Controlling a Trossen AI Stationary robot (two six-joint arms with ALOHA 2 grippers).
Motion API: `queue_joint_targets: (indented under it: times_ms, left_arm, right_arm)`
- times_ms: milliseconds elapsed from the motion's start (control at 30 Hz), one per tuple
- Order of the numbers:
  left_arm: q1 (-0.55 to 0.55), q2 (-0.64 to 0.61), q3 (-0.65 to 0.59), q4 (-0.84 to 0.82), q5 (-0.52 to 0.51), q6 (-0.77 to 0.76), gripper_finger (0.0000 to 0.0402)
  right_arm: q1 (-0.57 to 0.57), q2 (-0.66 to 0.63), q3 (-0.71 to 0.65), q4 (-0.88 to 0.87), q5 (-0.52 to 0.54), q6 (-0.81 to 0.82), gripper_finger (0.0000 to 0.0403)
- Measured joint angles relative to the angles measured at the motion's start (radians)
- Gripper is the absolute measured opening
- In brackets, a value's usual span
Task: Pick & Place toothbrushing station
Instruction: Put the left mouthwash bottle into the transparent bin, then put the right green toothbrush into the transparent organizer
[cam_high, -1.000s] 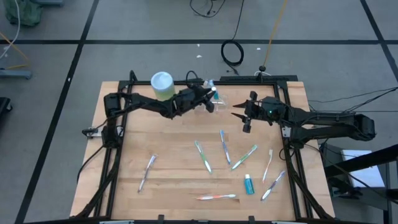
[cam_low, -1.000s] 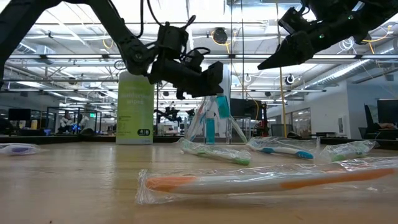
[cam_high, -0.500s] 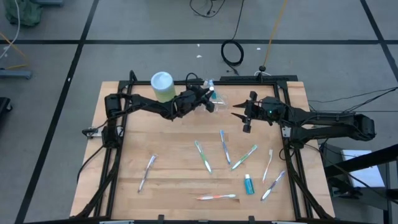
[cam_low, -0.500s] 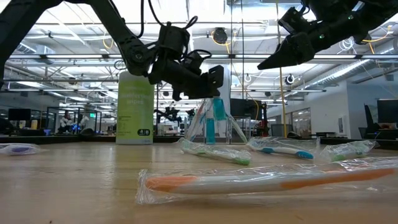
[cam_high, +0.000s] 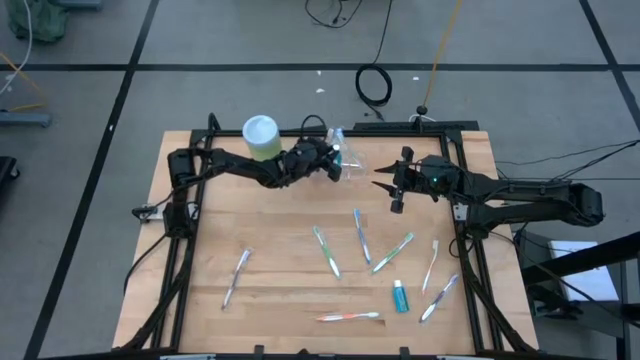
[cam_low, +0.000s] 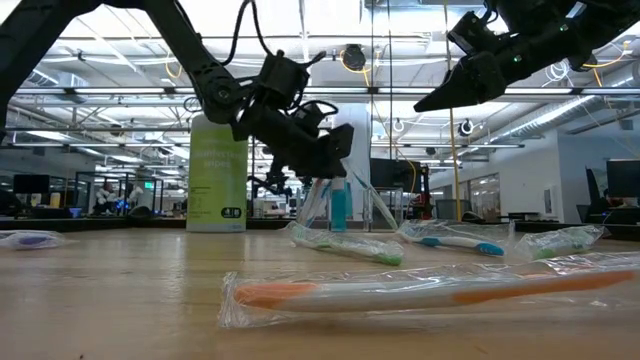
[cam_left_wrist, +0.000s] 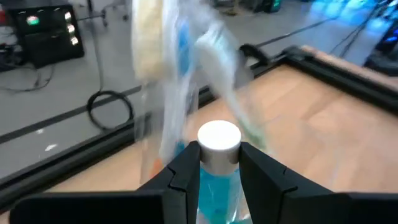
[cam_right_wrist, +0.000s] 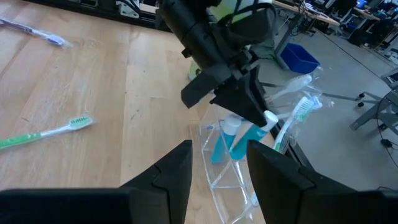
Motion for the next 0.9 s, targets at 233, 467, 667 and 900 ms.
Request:
queue_joint_targets:
  times_ms: [233,467,667,900]
  left_arm:
    - [0.004,-0.001,0.000,0.012,0.024,0.088,0.0131]
    - [0.004,-0.001,0.000,0.027,0.024,0.090,0.0187]
    - [-0.017,-0.062,0.000,0.048,0.037,0.101,0.0197]
    - [-0.078,-0.302,0.000,-0.224,0.103,0.149,0.0198]
  right_arm:
    - [0.000,0.000,0.000,0.000,0.000,0.000,0.0144]
    - [0.000,0.000,0.000,0.000,0.000,0.000,0.0144]
    - [0.000,0.000,0.000,0.014,0.000,-0.006,0.0144]
    - [0.000,0.000,0.001,0.167,0.000,-0.038,0.0144]
